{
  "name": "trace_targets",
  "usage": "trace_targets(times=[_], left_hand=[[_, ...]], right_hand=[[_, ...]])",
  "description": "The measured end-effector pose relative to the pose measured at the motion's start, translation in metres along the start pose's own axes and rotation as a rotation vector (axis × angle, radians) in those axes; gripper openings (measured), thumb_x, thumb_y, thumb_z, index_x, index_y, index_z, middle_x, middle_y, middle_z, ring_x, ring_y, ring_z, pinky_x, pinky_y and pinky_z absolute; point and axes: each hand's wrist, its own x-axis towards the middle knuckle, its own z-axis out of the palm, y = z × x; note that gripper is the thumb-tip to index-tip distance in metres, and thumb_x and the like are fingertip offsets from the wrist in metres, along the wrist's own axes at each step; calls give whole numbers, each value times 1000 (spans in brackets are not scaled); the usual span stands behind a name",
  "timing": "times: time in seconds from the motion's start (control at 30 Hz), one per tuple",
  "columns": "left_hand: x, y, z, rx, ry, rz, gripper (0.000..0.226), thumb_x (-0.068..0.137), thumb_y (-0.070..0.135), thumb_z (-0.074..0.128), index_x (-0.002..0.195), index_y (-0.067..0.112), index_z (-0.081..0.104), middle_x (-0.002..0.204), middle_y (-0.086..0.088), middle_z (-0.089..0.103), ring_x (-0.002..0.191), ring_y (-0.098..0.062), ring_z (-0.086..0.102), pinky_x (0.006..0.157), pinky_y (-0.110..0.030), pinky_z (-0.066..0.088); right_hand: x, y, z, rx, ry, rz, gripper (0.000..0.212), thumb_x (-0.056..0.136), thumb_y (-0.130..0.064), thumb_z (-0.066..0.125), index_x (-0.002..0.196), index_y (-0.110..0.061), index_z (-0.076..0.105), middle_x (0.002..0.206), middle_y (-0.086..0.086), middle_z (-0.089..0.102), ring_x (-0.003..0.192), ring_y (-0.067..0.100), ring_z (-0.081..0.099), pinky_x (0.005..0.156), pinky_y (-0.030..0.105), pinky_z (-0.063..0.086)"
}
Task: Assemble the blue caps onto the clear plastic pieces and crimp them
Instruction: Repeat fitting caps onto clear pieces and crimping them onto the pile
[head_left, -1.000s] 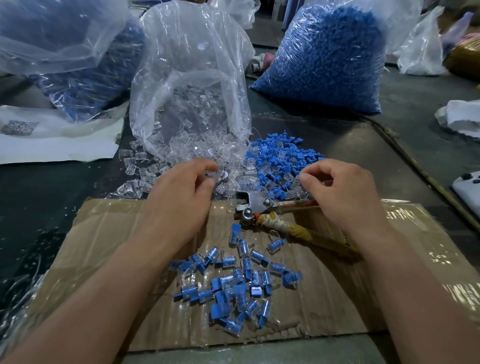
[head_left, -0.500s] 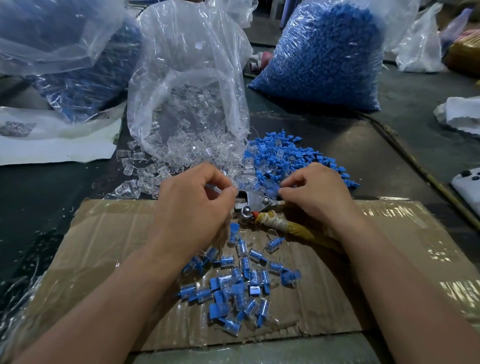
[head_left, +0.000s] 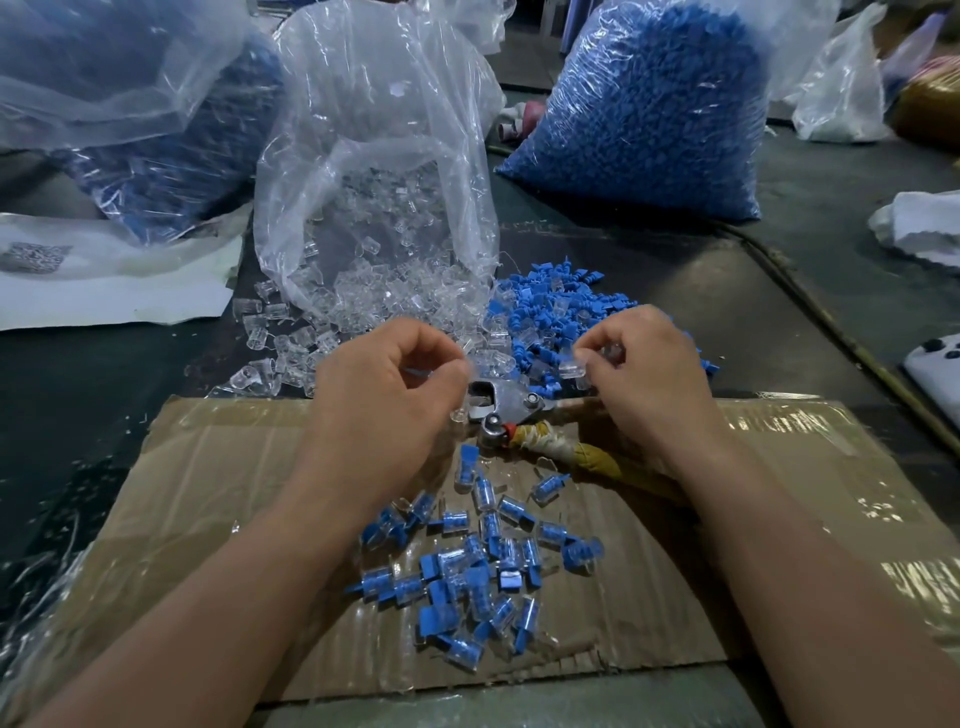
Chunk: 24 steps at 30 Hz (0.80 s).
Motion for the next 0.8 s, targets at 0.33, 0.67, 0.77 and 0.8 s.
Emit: trace_targets(times=[0.33, 0.67, 0.77, 0.8], left_hand=[[0, -2, -1, 3, -53, -33, 13, 81, 16, 65, 70, 22, 61, 62, 4, 63, 57, -4, 62, 52, -10, 48], [-1, 0, -3, -148, -44, -69, 19, 79, 6, 66, 75, 24, 63, 67, 3, 67, 62, -7, 67, 61, -20, 56], [-2, 1, -2, -154, -31, -57, 16, 79, 6, 68, 76, 21, 64, 67, 1, 68, 60, -9, 68, 59, -21, 56], [-2, 2, -2, -155, -29, -50, 16, 78, 6, 69, 76, 21, 64, 67, 0, 68, 59, -9, 68, 59, -20, 56]], right_hand=[[-8, -8, -7, 94, 40, -69, 12, 83, -12, 64, 79, -22, 58, 70, -17, 51, 68, 0, 51, 70, 18, 43], [-30, -33, -15, 470, 128, -137, 22, 76, -8, 70, 66, -25, 60, 59, -12, 60, 56, 1, 57, 53, 11, 46], [-40, -46, -11, 526, 96, -248, 19, 73, -8, 68, 66, -23, 60, 59, -11, 60, 55, 2, 57, 51, 10, 44], [-41, -48, -9, 524, 91, -261, 19, 73, -8, 68, 66, -23, 60, 59, -12, 59, 55, 2, 57, 51, 9, 43]])
